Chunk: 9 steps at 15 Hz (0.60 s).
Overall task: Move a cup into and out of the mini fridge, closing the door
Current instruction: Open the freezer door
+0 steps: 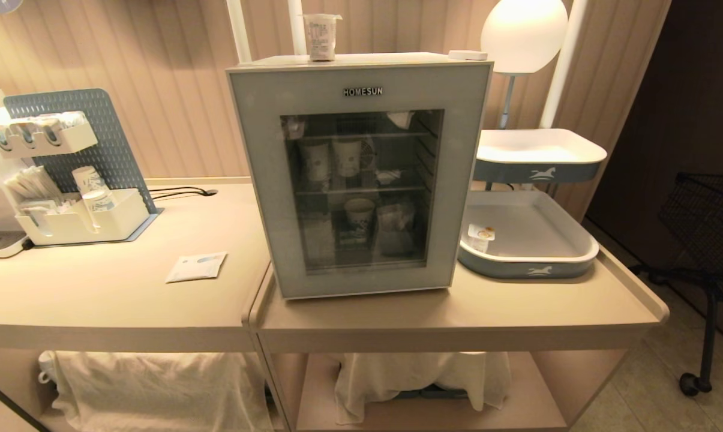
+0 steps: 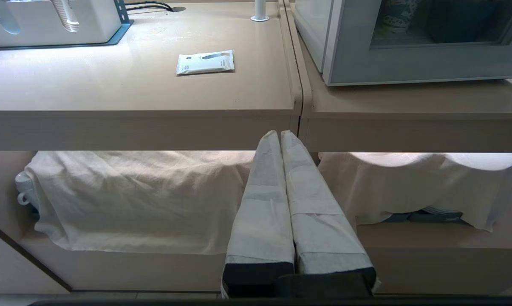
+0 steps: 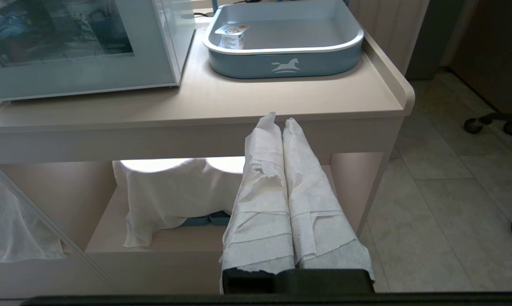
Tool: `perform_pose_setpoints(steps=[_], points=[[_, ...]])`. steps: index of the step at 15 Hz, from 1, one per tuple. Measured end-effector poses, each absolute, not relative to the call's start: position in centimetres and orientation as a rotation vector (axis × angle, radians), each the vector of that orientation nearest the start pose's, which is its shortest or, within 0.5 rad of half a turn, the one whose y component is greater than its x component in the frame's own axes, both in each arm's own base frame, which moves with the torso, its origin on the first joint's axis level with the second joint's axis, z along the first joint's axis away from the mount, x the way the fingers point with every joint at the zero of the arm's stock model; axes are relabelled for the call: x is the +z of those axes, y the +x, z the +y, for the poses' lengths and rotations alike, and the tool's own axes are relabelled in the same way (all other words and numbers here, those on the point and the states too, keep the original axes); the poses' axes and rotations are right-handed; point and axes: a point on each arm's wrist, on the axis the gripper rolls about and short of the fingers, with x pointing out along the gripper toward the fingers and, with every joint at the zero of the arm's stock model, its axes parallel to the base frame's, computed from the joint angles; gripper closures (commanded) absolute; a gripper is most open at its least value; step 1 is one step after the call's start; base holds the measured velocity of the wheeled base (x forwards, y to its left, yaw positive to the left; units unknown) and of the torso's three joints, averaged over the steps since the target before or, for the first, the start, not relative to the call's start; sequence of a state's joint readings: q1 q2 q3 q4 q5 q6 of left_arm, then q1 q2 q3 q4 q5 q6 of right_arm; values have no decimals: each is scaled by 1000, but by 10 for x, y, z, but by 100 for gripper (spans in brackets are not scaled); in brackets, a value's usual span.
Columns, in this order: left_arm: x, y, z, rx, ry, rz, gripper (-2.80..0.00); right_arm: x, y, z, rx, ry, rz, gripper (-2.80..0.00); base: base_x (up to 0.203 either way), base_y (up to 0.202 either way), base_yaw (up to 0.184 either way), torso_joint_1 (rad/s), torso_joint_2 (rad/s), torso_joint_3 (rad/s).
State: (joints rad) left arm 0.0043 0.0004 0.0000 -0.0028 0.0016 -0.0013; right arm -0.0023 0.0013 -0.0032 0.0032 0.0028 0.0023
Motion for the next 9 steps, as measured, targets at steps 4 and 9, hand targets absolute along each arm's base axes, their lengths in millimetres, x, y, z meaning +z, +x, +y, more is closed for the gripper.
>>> perform_pose_setpoints(steps=[4,9], points=[[76,-23,0,6,-1,-2,0,76,-23,0,0,3,1,0,0,0,0,0,0,0],[76,-23,0,6,-1,-2,0,76,-23,0,0,3,2,0,0,0,0,0,0,0]])
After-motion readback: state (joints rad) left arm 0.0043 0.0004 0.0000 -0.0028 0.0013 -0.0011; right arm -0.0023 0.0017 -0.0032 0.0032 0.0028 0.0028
